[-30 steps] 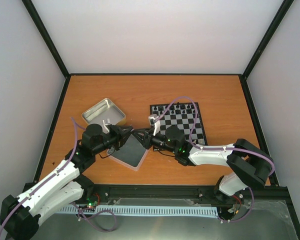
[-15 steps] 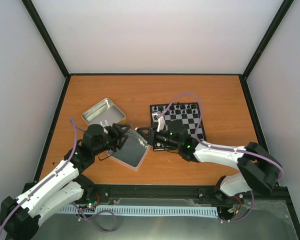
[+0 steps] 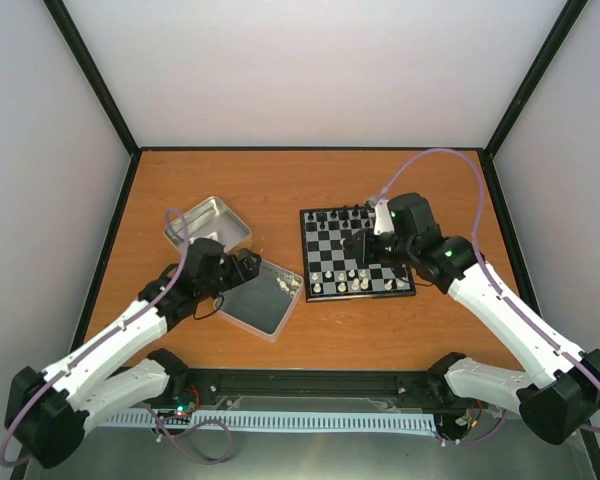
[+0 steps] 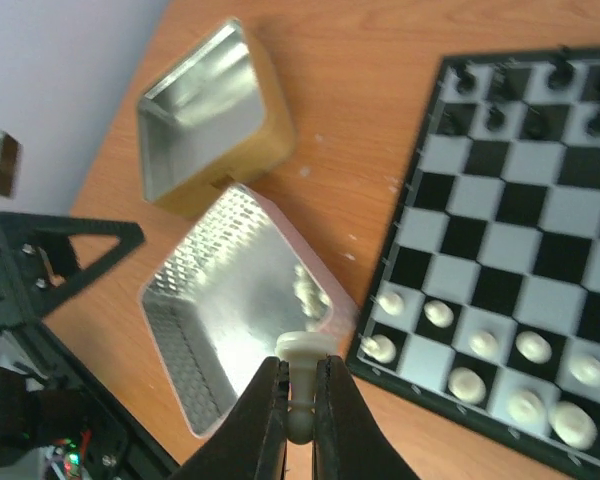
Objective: Set up the chess pieces on the board
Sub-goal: Place the chess piece on the chessboard.
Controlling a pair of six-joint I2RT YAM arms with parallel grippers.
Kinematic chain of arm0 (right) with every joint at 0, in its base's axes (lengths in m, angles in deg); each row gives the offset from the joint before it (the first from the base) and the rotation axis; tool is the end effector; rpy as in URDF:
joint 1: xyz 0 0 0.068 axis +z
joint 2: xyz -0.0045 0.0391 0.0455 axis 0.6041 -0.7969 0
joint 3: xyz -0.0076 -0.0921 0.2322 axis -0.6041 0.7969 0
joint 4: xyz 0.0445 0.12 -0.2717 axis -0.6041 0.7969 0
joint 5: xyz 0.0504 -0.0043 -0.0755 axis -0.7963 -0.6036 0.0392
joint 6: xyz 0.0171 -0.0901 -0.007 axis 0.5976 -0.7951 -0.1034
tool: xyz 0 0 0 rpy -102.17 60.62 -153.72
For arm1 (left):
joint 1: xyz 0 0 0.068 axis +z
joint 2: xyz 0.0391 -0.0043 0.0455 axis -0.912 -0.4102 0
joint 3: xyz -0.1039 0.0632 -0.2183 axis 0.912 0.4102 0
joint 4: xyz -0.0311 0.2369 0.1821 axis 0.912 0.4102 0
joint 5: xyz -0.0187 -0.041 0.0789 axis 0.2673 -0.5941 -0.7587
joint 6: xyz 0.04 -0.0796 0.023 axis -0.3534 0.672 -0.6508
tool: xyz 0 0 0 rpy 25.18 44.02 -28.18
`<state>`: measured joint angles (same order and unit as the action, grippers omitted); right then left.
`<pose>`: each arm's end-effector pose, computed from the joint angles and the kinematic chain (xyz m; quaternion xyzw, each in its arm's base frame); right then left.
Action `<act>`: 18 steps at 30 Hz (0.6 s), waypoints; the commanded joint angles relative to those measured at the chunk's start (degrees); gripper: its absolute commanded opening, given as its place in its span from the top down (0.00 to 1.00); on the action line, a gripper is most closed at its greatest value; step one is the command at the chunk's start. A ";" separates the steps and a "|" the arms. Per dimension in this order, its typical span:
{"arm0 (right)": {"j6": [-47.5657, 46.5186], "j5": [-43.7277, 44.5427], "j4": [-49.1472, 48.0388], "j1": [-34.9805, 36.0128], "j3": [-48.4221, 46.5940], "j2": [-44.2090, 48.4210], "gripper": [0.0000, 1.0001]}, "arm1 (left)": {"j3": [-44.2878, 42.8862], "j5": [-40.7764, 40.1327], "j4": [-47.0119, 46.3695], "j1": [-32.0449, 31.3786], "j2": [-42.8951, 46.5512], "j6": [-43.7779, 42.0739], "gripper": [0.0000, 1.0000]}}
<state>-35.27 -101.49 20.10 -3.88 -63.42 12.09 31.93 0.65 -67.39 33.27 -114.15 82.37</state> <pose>0.2568 0.1982 0.2726 -0.1072 0.8801 0.3424 0.3110 0.2347 -0.1462 0.1744 -0.1929 0.8779 -0.2952 0.3240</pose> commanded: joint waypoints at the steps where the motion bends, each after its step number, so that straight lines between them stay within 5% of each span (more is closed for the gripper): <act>1: -4.22 0.34 20.46 -4.64 -4.38 -2.23 0.97 | -7.90 1.50 3.26 0.34 -6.29 -17.05 0.05; 9: -7.27 -0.80 27.23 -12.38 -9.84 -14.89 0.97 | -12.27 -4.45 4.68 0.34 -7.83 -23.56 0.02; 18: -8.73 3.76 29.10 -13.19 -15.53 -31.61 0.97 | -10.05 -5.54 0.28 0.34 -7.99 -27.09 0.02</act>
<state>-42.90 -100.94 46.61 -16.43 -76.01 -15.78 21.73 -3.72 -64.44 33.27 -122.21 58.96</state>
